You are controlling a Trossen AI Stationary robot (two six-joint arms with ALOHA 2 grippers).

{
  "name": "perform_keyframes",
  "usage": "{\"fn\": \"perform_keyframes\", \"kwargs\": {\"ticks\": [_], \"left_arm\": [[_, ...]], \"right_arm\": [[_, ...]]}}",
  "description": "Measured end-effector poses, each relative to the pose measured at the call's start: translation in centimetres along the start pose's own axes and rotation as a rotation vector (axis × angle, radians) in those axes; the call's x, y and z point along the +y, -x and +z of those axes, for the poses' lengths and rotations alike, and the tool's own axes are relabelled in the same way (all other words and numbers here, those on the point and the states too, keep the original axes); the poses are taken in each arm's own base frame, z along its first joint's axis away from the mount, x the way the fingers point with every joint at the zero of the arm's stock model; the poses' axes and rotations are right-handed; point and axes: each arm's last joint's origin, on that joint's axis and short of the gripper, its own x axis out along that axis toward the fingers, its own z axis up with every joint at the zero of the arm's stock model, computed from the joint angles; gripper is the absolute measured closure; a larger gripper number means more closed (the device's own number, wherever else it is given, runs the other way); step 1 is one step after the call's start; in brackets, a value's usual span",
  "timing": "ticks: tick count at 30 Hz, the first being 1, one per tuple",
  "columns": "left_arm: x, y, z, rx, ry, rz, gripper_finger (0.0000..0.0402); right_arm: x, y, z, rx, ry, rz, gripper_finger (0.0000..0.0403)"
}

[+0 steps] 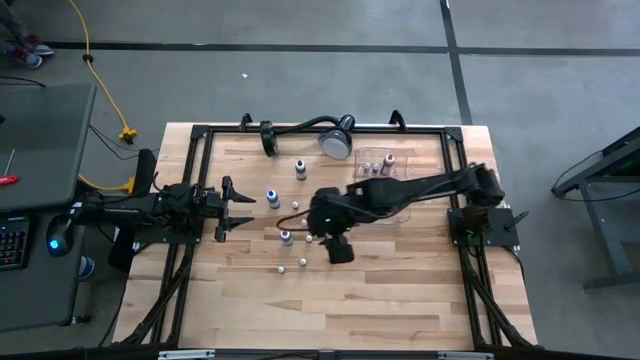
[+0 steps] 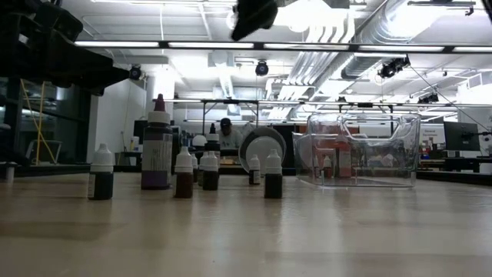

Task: Pick & Place food coloring
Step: Put the small blue food coloring bottle into the transparent bin

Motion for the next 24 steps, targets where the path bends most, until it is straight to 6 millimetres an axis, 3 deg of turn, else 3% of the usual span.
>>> {"fn": "perform_keyframes", "kwargs": {"ticks": [11, 24], "left_arm": [[0.0, 0.0, 0.0, 0.000, 0.000, 0.000, 0.0163], [0.0, 0.0, 0.0, 0.000, 0.000, 0.000, 0.0163]], "right_arm": [[1.2, -6.8, 1.3, -0.031, 0.016, 0.020, 0.0181], [3.3, -12.3, -0.9, -0.186, -0.132, -0.032, 0.0181]]}}
